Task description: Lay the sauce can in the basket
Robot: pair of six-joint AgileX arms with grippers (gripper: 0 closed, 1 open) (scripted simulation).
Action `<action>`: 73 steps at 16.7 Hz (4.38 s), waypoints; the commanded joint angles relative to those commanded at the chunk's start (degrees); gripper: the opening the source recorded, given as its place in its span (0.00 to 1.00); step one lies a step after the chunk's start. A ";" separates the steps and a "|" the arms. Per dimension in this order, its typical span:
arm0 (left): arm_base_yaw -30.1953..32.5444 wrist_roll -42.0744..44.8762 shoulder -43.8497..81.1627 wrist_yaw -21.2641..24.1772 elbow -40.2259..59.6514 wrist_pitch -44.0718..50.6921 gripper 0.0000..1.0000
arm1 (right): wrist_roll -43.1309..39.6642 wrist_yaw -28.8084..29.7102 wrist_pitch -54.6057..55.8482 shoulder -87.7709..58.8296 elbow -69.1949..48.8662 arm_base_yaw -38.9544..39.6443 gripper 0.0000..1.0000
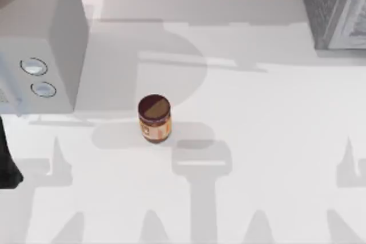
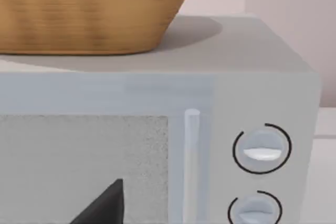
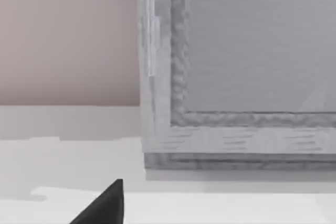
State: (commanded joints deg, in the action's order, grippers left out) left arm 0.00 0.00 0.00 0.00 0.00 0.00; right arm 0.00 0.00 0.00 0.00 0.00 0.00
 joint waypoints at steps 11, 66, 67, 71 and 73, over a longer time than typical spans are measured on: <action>1.48 13.73 22.40 10.75 12.62 3.68 1.00 | 0.00 0.00 0.00 0.00 0.00 0.00 1.00; 16.65 53.38 118.93 49.60 59.42 0.99 1.00 | 0.00 0.00 0.00 0.00 0.00 0.00 1.00; 16.65 53.38 118.93 49.60 59.42 0.99 1.00 | 0.00 0.00 0.00 0.00 0.00 0.00 1.00; 16.65 53.38 118.93 49.60 59.42 0.99 0.70 | 0.00 0.00 0.00 0.00 0.00 0.00 1.00; 16.65 53.38 118.93 49.60 59.42 0.99 0.55 | 0.00 0.00 0.00 0.00 0.00 0.00 1.00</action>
State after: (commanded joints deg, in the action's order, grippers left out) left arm 16.65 53.38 118.93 49.60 59.42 0.99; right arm 0.00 0.00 0.00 0.00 0.00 0.00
